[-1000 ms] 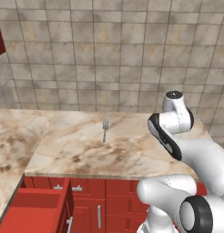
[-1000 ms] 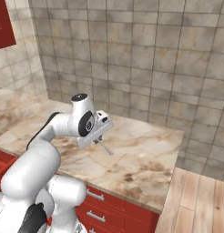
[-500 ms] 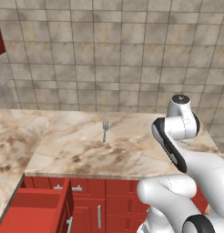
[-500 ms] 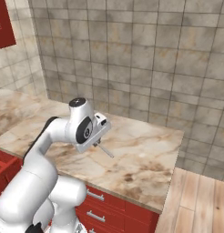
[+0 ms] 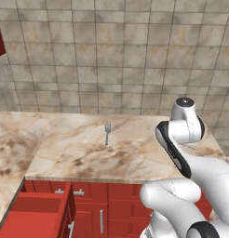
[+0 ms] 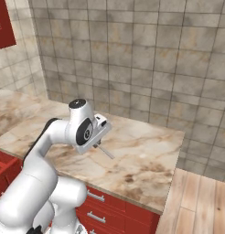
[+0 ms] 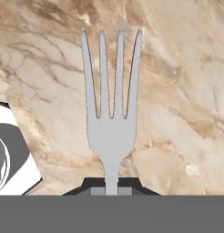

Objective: Organize the utensils by type. Pick up the wooden spoons from the counter and place them in the open cabinet. Then pick up the metallic utensils from the counter and place them in the open drawer.

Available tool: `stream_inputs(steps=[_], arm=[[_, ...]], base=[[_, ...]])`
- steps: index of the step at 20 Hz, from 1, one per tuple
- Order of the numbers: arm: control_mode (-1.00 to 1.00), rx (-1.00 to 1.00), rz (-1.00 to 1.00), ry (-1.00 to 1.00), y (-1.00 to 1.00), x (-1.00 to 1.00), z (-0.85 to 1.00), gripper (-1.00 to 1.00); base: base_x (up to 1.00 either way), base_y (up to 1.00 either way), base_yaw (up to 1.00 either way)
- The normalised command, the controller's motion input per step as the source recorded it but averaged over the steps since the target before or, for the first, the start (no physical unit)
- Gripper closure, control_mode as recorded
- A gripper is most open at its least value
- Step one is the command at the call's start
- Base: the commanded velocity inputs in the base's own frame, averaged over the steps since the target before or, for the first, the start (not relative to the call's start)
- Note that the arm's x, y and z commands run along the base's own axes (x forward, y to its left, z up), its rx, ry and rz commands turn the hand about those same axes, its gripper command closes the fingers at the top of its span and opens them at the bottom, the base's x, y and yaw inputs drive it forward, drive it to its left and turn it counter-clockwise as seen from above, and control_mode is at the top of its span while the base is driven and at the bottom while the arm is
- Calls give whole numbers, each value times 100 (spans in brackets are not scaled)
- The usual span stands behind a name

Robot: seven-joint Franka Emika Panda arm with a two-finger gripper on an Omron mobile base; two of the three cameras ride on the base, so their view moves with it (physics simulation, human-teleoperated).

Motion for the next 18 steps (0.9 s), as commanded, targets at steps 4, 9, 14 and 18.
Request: stream_inputs(steps=[4, 9, 14, 18], arm=[[-100, 3, -1, -3, 2, -43, 0, 100], [100, 0, 0, 0, 0, 0, 0, 100], [100, 0, 0, 0, 0, 0, 0, 100], [100, 0, 0, 0, 0, 0, 0, 100]], base=[[0, 0, 0], [-77, 1, -7], [-80, 0, -11], [-72, 10, -8]])
